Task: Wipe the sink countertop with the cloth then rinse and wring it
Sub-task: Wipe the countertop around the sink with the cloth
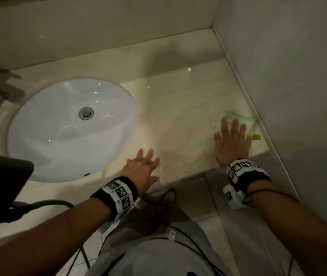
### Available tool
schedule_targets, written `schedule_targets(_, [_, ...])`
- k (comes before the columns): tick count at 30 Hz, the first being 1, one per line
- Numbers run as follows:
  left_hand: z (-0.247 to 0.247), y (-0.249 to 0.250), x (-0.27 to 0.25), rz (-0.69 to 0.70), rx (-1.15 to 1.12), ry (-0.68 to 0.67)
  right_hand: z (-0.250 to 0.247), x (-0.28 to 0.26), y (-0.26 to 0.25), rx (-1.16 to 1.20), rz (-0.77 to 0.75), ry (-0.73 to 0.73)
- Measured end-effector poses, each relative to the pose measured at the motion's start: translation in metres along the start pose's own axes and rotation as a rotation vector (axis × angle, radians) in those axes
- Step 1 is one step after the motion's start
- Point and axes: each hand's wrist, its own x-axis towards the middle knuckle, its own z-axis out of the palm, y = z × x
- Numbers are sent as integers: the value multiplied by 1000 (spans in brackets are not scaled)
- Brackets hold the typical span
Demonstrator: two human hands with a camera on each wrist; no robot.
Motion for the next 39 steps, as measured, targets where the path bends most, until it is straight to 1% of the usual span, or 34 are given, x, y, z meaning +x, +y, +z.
schedule_targets(1, [-1,1,1,4,-16,4,1,-3,-11,9,30,-30])
schedule_targets(2, [-1,1,1,7,-39,3,3,-7,-25,-3,24,-44])
schedule_targets(4, [0,-2,-1,26,-60,24,11,-18,-54,-37,-64,-48])
schedule_targets(6, [1,-8,-4,77,-67,86,22,-36,-87,-49,-172,-31])
schedule_targets(8, [2,-20,-7,122,-144,155,35,-57,-121,-60,-258,-38])
schedule_targets(10, [1,-35,-10,123,-230,229,46,-75,-148,-100,-332,-63])
schedule_targets(13, [5,-59,-16,61,-255,260,48,-85,-161,-124,-385,-72])
schedule_targets(16, [13,-76,-19,43,-207,273,40,-76,-148,-134,-422,-98])
schedule_targets(18, [16,-84,-21,47,-202,259,32,-64,-139,-137,-386,-116])
schedule_targets(20, [18,-87,-22,58,-232,221,23,-46,-132,-132,-270,-96])
schedule_targets(22, [18,-89,-20,80,-237,185,14,-27,-129,-109,-134,-105])
schedule_targets(25, [16,-92,-17,91,-235,137,9,-15,-141,-46,-16,-107])
schedule_targets(28, [15,-92,-13,93,-216,128,10,-21,-160,6,48,-93])
schedule_targets(29, [15,-92,-13,93,-214,131,10,-24,-168,4,35,-95])
schedule_targets(31, [15,-91,-15,86,-227,120,16,-32,-185,-21,-51,-114])
schedule_targets(35, [16,-94,-12,86,-231,124,36,-49,-221,-104,-328,-125])
schedule_targets(37, [15,-94,-11,82,-229,112,39,-48,-225,-126,-392,-127])
schedule_targets(39, [14,-94,-11,79,-211,86,38,-42,-219,-136,-430,-127])
